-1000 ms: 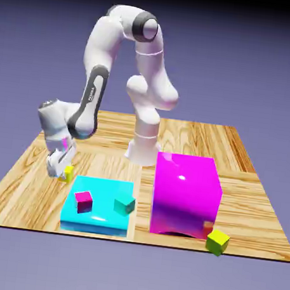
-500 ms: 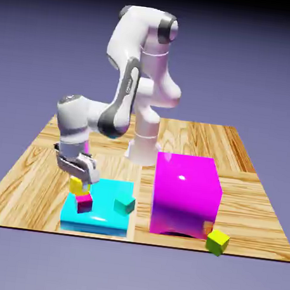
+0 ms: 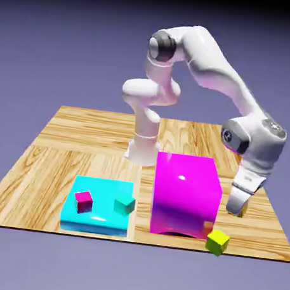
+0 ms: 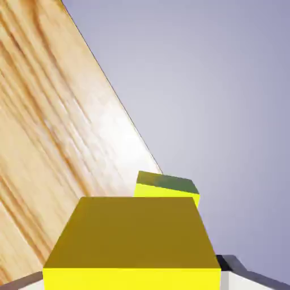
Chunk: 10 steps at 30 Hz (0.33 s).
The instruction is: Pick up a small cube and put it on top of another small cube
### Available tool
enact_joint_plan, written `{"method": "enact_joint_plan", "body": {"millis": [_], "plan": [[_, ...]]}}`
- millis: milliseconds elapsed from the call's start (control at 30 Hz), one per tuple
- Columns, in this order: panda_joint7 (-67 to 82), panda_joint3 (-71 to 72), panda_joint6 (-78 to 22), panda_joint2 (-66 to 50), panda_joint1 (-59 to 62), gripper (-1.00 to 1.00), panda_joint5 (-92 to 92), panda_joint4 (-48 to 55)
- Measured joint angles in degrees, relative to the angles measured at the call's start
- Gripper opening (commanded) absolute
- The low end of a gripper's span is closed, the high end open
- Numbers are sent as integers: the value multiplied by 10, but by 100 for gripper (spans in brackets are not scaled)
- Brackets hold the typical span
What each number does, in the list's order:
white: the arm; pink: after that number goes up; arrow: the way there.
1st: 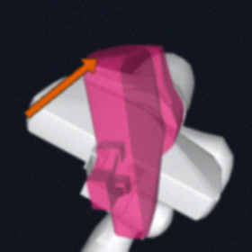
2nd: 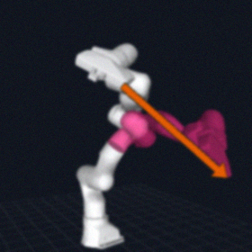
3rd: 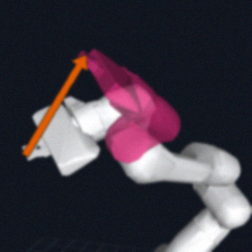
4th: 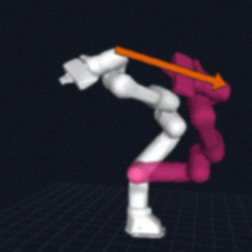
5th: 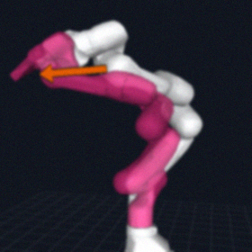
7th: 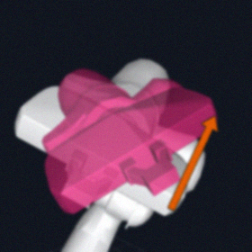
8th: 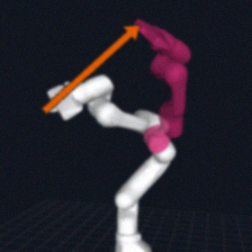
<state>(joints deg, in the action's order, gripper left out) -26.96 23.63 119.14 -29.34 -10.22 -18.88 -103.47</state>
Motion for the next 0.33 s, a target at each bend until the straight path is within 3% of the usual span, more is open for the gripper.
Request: {"method": "enact_joint_plan", "body": {"millis": [67, 167, 200, 333], "plan": [[-33, 39, -22, -22, 29, -100, -48, 8], [-69, 18, 41, -78, 41, -100, -65, -4], [-75, 11, 61, -93, 38, 100, -75, -11], [-62, 28, 12, -56, 44, 100, -53, 5]]}}
